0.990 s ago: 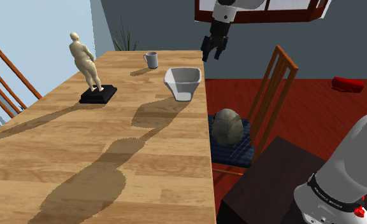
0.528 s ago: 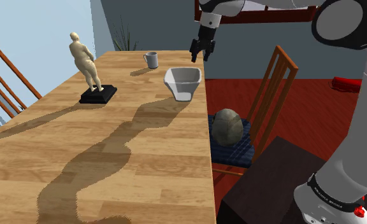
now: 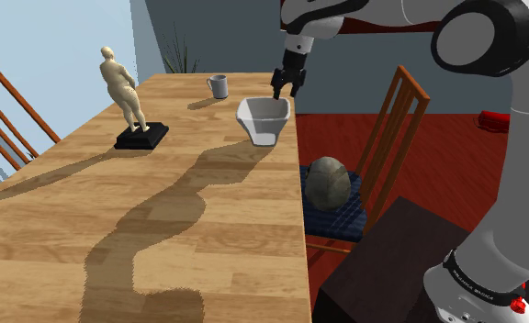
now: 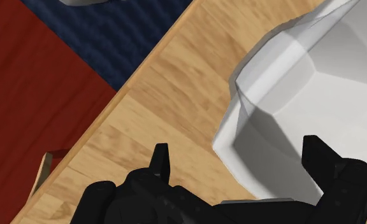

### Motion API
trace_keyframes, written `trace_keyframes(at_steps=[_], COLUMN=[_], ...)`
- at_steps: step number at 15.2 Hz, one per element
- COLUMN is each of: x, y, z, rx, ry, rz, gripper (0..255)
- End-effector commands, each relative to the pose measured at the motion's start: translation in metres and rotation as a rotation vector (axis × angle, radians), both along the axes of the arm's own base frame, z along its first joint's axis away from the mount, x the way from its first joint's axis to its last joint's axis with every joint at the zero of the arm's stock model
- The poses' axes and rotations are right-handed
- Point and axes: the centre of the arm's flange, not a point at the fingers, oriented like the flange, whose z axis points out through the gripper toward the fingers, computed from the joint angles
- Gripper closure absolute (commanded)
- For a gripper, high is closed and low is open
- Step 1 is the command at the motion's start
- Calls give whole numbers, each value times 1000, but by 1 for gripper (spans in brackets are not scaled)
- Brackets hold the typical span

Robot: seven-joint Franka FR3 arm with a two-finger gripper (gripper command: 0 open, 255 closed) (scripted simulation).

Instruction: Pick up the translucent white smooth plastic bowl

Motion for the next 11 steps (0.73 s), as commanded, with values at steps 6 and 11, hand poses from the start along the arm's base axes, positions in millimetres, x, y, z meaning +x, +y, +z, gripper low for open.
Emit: trace_keyframes(at_steps=[6, 11], x=[0, 0], y=[2, 1], z=[-7, -7], rx=[0, 0], ry=[-1, -1], rz=[0, 0], gripper=[255, 255])
